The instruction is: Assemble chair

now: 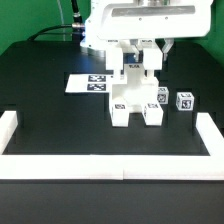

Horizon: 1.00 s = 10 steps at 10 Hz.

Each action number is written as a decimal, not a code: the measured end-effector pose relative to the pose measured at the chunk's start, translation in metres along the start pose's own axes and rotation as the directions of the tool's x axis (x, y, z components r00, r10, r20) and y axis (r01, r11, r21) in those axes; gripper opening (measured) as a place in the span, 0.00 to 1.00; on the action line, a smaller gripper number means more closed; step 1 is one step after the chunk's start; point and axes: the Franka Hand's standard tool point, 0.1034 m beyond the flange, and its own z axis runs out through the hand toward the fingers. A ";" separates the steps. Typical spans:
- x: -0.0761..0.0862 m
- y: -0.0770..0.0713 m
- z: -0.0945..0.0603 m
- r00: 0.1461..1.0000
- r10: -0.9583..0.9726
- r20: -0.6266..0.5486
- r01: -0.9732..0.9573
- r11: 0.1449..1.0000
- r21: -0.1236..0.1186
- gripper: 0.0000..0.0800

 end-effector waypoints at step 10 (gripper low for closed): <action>0.000 -0.003 0.000 1.000 0.028 0.001 -0.028 1.000 0.002 0.36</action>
Offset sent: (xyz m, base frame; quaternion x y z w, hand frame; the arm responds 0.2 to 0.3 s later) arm 0.0050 0.0108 -0.0046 0.0024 0.0051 0.0366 0.9993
